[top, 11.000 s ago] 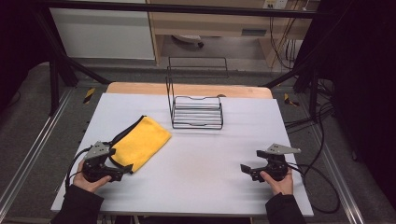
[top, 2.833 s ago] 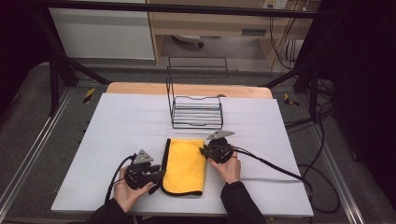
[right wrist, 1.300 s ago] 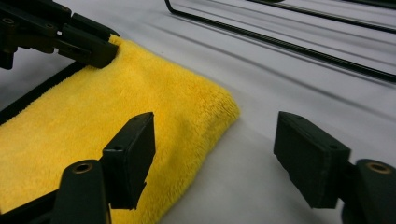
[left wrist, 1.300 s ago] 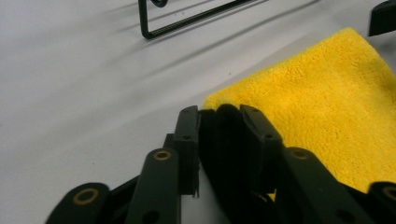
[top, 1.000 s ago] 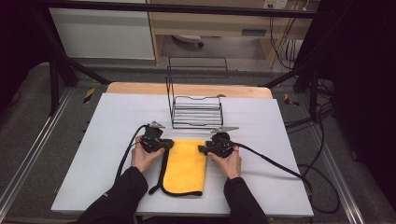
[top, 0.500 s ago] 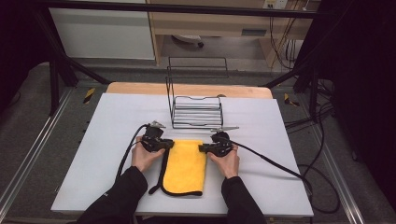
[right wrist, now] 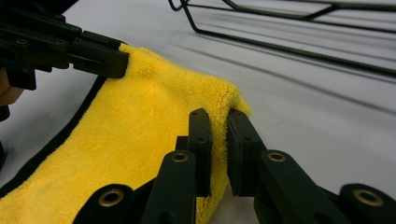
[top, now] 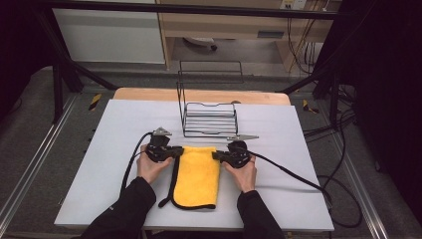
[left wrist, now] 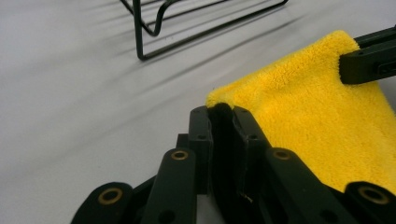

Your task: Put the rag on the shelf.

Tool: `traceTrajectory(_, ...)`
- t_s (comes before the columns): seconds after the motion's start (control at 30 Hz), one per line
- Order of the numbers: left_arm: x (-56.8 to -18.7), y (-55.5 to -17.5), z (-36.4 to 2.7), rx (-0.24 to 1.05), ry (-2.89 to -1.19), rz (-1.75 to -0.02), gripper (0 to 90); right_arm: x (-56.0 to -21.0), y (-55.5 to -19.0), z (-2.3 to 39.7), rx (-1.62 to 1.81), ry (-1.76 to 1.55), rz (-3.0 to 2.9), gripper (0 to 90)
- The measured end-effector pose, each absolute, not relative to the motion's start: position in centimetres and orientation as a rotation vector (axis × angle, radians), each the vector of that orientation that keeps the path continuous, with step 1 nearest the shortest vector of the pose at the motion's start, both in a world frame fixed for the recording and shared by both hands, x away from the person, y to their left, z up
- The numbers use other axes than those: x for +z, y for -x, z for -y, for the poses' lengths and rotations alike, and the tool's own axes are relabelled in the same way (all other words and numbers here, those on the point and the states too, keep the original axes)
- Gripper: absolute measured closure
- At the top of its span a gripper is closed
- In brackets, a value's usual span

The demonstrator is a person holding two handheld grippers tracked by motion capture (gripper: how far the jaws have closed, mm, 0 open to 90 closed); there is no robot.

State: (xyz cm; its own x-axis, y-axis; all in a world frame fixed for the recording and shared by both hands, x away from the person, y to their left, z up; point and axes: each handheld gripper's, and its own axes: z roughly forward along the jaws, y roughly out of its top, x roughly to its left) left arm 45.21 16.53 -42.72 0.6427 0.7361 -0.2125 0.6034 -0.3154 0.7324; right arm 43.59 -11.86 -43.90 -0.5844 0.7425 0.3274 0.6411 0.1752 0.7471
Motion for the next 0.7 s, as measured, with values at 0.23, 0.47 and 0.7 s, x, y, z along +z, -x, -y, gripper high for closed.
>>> traceTrajectory(0.23,-41.4,-43.8,-16.9,0.257,-1.997,-0.989,79.5,-42.9,-42.7,12.2,1.449,-1.301,-2.283,81.6)
traceTrajectory(0.47,-40.1,-42.4,-17.5,0.282,-1.954,-0.956,79.5,-41.8,-41.8,12.4,1.514,-1.263,-2.248,81.7)
traceTrajectory(0.7,-38.8,-41.4,-17.8,0.318,-1.911,-0.933,79.6,-40.0,-40.9,12.2,1.516,-1.176,-2.228,82.1)
